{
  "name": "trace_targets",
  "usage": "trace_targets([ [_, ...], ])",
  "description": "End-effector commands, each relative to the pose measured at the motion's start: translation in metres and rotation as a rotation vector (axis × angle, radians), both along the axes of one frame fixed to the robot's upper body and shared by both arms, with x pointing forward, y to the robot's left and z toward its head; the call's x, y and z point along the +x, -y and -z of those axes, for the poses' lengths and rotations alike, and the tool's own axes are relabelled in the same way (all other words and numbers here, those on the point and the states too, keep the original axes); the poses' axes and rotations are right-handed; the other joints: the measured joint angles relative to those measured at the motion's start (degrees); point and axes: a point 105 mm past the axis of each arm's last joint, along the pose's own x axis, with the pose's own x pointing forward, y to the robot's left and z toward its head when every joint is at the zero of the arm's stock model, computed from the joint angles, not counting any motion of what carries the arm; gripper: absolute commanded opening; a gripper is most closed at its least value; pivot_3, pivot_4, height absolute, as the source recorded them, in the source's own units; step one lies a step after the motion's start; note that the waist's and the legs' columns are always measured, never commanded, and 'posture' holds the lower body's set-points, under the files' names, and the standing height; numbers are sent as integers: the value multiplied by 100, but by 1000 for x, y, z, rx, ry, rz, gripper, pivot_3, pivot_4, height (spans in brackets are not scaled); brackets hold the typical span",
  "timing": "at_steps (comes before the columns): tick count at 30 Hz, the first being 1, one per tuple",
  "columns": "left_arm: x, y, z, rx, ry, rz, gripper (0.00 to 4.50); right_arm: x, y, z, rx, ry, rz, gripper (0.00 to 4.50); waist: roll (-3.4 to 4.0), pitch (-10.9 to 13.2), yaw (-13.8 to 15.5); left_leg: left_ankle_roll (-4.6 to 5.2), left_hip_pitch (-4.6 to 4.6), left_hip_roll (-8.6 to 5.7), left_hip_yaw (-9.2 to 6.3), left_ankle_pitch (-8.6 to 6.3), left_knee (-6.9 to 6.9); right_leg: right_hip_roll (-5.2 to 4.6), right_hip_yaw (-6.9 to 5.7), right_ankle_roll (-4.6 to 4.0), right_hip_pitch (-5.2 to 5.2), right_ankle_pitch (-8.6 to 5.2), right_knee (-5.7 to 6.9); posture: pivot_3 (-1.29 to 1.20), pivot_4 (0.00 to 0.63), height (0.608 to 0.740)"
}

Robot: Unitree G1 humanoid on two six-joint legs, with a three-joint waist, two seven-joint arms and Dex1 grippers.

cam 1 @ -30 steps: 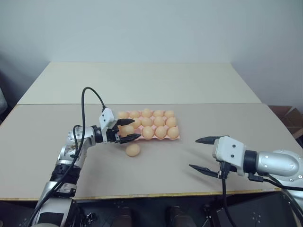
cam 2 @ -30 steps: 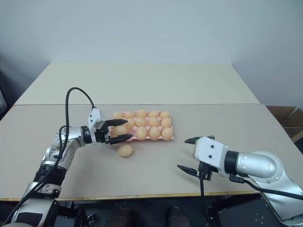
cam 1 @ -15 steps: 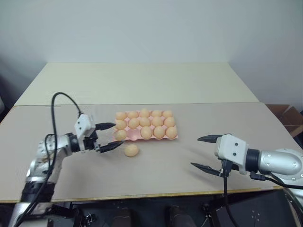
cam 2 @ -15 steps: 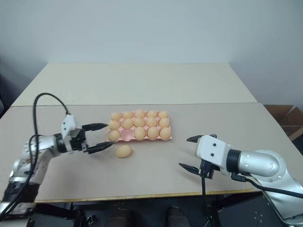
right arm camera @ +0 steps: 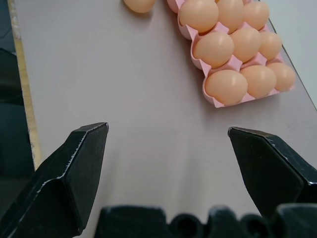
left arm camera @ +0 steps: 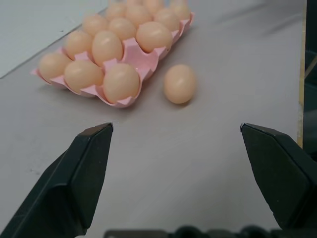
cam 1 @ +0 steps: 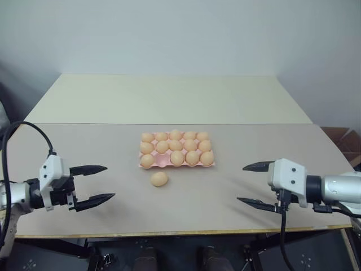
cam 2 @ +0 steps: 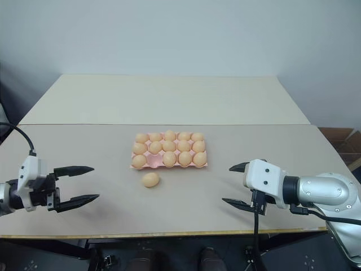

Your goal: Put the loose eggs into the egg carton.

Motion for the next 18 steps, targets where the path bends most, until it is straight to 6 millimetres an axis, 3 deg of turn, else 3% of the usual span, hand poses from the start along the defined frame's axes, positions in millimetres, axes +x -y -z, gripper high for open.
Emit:
trace_targets([
  [1, 0, 8, -8, -8, 47, 23, 4486, 0, 2, -12, -9, 57, -18, 4500, 0, 0, -2, 0, 0, 0, 0, 0, 0, 0, 0, 0, 0, 0, 0, 0, 150, 740],
  [7, 7, 21, 4, -26, 55, 31, 4486, 0, 1, -11, -12, 56, -22, 4500, 0, 0, -3, 0, -2, -1, 4, 0, -4, 1, 2, 0, -2, 0, -1, 0, 150, 740],
  [11, 14, 42, 19, -64, 33, 77, 4486, 2, -1, -10, -7, 62, -22, 4500, -1, 0, 10, 0, 0, -4, 5, 0, -2, 0, 4, 1, 3, 1, -1, 0, 150, 740],
  [18, 41, 73, 43, -61, 15, 104, 4486, 3, -6, -10, -1, 77, -17, 4500, -2, -1, 7, 1, 1, -5, 3, 1, 1, 4, 4, 1, 9, 1, 1, 0, 150, 740],
])
